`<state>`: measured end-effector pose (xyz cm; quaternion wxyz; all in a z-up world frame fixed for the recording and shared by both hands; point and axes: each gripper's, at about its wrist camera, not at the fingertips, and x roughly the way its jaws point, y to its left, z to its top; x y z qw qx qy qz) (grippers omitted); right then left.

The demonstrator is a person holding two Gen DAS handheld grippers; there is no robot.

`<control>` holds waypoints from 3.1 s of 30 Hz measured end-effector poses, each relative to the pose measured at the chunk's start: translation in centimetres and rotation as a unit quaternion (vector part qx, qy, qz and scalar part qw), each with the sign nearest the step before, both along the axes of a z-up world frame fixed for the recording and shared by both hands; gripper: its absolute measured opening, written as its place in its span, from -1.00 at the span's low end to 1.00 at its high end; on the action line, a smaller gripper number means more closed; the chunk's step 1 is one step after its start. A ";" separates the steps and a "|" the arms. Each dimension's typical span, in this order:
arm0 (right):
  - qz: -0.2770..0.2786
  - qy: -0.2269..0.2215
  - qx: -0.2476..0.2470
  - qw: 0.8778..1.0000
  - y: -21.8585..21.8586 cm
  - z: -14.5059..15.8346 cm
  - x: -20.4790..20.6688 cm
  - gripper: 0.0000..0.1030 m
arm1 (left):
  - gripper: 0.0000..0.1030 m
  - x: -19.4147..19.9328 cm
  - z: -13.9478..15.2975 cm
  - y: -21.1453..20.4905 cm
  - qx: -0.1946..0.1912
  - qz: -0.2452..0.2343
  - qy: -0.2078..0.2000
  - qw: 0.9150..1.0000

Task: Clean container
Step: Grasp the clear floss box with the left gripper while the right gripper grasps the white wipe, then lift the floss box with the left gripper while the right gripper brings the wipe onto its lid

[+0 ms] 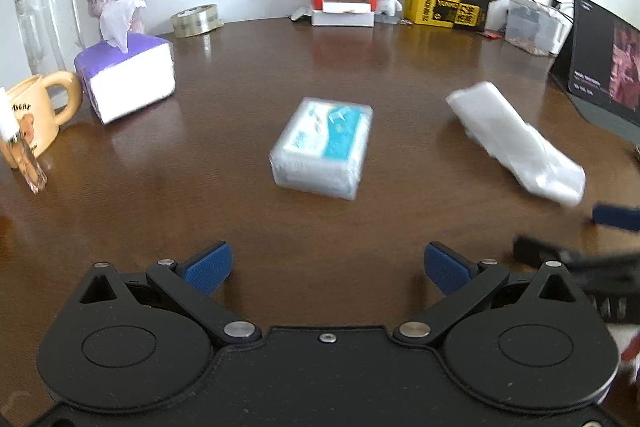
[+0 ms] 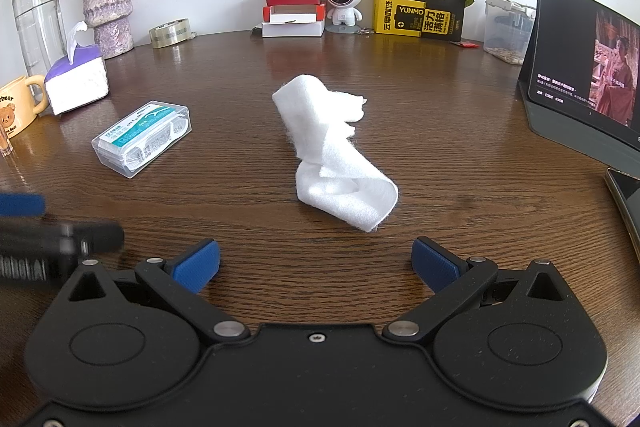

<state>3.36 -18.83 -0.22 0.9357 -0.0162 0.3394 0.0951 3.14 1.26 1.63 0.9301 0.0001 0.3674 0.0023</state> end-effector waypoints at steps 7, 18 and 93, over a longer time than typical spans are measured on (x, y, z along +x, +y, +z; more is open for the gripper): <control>0.000 0.000 0.000 1.000 0.0 0.0 0.0 1.00 | 1.00 5.1 0.4 1.3 -0.001 0.003 0.027 1.000; 0.000 0.000 0.000 1.000 0.0 0.0 0.0 1.00 | 0.40 7.6 -0.1 1.1 0.005 -0.040 0.035 0.999; 0.302 -0.104 0.145 0.937 -3.7 3.1 -7.5 -0.73 | 0.12 -12.5 -4.1 -9.1 0.226 -0.266 -0.196 0.916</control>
